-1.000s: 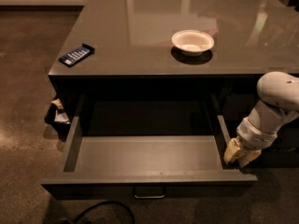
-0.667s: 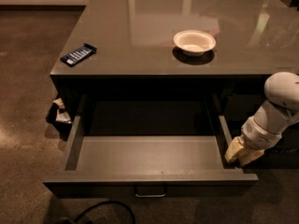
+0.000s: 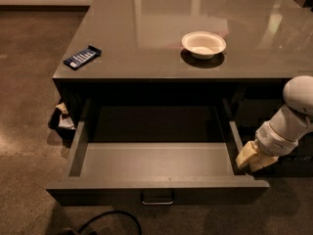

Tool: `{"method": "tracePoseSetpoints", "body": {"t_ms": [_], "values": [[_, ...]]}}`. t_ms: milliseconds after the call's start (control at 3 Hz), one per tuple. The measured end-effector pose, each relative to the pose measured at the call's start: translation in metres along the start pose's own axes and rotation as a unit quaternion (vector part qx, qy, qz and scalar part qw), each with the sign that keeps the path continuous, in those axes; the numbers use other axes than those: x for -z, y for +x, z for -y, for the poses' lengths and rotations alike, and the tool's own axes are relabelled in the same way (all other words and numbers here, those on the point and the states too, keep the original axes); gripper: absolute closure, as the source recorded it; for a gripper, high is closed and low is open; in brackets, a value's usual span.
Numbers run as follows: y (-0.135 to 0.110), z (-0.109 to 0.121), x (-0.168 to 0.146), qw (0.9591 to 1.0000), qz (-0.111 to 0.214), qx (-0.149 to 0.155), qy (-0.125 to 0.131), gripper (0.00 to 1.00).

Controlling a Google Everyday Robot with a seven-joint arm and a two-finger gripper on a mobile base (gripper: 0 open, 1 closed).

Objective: Close top drawer

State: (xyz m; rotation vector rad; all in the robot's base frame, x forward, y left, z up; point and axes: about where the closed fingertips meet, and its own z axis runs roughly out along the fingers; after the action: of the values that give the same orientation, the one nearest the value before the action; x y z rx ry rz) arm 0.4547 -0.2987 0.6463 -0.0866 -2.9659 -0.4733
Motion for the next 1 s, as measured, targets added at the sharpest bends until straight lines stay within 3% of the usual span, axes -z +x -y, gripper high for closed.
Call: {"method": "tracePoseSetpoints", "body": {"t_ms": [333,1000], "values": [[-0.004,-0.002,0.003,0.9998,0.016,-0.009,-0.008,1.00],[-0.038,-0.017,0.012,0.9965,0.080,-0.024,-0.006,1.00]]}}
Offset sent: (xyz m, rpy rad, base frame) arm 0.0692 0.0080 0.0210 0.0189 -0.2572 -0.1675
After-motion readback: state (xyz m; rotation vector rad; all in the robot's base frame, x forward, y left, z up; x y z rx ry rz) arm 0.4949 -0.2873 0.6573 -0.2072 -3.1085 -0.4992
